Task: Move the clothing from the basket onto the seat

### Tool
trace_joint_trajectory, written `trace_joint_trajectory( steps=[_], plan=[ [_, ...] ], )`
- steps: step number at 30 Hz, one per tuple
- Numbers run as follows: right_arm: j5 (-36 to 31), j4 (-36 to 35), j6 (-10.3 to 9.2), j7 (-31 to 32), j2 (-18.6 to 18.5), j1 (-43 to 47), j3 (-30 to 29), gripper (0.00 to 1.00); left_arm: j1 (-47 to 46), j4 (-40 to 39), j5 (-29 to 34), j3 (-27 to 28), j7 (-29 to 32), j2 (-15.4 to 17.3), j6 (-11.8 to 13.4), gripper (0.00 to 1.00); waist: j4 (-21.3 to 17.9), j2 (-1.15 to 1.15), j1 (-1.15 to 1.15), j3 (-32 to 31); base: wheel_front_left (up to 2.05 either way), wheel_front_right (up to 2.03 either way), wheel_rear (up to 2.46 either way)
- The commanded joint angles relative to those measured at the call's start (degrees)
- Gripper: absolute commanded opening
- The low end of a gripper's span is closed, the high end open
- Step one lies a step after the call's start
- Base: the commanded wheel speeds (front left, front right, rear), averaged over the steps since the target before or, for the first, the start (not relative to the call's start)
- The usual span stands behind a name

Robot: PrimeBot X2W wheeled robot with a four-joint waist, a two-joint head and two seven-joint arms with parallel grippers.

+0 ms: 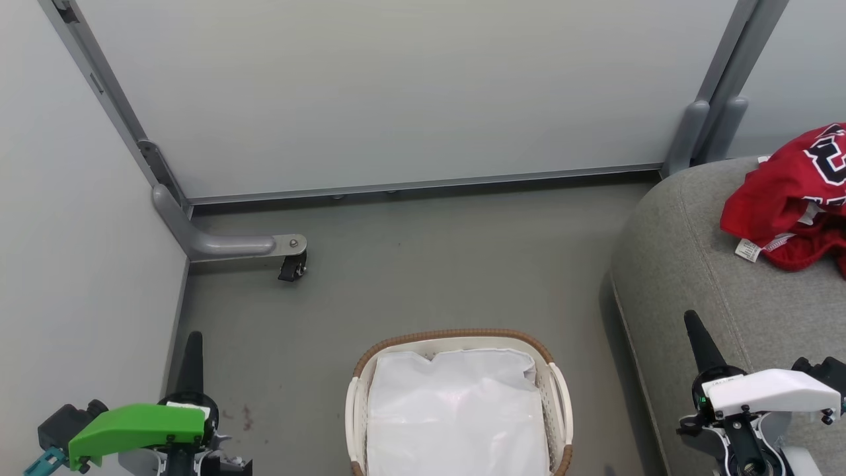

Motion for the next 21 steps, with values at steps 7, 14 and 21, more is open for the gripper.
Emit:
trace_joint_trajectory(
  steps=[7,14,21],
  plan=[
    [4.52,-0.93,-0.03,1.16,-0.39,-0.95,-0.48,0.0,-1.56,-1.03,-3.91,0.96,1.19,0.5,-0.21,0.0,-0.11,0.0,0.0,-0.06,0.0,0.0,0.0],
    [7.87,-1.2,-0.03,2.09,-0.41,-0.99,-0.69,0.0,-1.67,-1.31,-6.84,1.47,2.14,0.47,-0.23,0.0,-0.22,0.0,0.0,-0.12,0.0,0.0,0.0],
    [11.5,-1.53,-0.03,3.01,-0.45,-1.02,-0.9,0.0,-1.93,-1.65,-9.96,2.1,3.08,0.42,-0.25,0.0,-0.34,0.0,0.0,-0.19,0.0,0.0,0.0]
  ],
)
